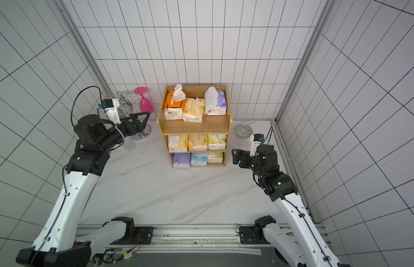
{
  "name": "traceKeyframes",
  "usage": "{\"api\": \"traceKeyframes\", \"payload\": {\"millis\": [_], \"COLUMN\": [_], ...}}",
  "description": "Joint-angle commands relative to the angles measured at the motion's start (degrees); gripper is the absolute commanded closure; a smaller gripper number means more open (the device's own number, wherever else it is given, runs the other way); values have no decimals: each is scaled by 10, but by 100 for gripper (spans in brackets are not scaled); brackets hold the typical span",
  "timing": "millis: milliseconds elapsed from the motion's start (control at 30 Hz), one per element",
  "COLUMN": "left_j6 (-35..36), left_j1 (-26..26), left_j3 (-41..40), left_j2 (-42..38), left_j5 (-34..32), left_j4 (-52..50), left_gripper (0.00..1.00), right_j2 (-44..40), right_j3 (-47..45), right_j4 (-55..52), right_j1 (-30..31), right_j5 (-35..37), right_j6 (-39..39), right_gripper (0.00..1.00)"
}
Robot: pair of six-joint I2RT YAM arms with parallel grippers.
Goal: Remove the tissue boxes from the shelf
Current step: Pick up a box of tissues from the shelf.
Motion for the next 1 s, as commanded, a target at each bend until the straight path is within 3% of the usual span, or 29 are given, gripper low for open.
{"api": "traceKeyframes", "payload": {"millis": [0,67,167,300,500,967], "left_j6": [-13,18,38,18,44,66], "left_j1": [-10,-53,-80,-81,-80,-72], "left_j3": [75,120,132,74,25,-88], "left_j2": [24,52,79,79,69,56], "left_j5": [23,-31,-32,-43,-61,-6], "left_j4": [-25,-78,-92,-35,15,133], "left_gripper": [2,2,2,2,2,5], "right_j2": [31,59,99,146,189,323], "right_j3": [69,96,133,182,253,397], "right_j4": [-47,-53,-53,-44,-37,-21], "right_j1": [33,52,83,106,129,165], "right_j5": [28,30,41,53,43,43], "right_j6": [14,18,24,19,22,19], "right_gripper": [10,11,13,13,17,23]}}
